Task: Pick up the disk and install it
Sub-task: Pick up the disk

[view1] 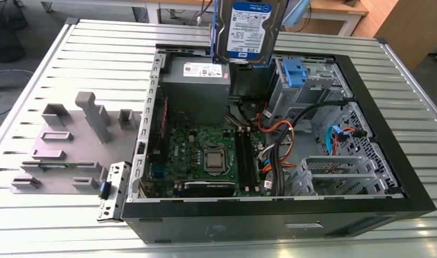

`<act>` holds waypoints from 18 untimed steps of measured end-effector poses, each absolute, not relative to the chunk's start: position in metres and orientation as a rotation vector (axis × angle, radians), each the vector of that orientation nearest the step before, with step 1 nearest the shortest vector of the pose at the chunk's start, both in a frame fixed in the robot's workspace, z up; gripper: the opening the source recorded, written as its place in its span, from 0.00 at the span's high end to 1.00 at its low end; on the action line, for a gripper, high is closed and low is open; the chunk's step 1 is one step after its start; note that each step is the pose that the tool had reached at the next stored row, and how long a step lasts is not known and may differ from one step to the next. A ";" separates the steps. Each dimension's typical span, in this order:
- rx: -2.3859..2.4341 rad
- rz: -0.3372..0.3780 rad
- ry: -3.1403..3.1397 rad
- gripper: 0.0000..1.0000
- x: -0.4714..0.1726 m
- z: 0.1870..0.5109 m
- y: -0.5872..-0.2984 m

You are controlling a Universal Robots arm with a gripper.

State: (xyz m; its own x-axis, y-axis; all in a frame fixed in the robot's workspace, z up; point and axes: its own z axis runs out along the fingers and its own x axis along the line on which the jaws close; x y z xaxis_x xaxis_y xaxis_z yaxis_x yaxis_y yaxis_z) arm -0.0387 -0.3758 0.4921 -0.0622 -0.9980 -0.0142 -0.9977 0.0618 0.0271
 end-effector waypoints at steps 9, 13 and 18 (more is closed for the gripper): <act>2.146 -0.046 -2.283 0.65 -0.039 0.492 -0.382; 2.146 -0.046 -2.283 0.65 -0.039 0.492 -0.386; 2.146 -0.046 -2.283 0.65 -0.039 0.492 -0.392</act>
State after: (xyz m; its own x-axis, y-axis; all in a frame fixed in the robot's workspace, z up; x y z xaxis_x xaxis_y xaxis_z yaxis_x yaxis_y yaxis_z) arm -0.0387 -0.3915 0.4921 -0.0621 -0.9980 -0.0143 -0.9977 0.0617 0.0272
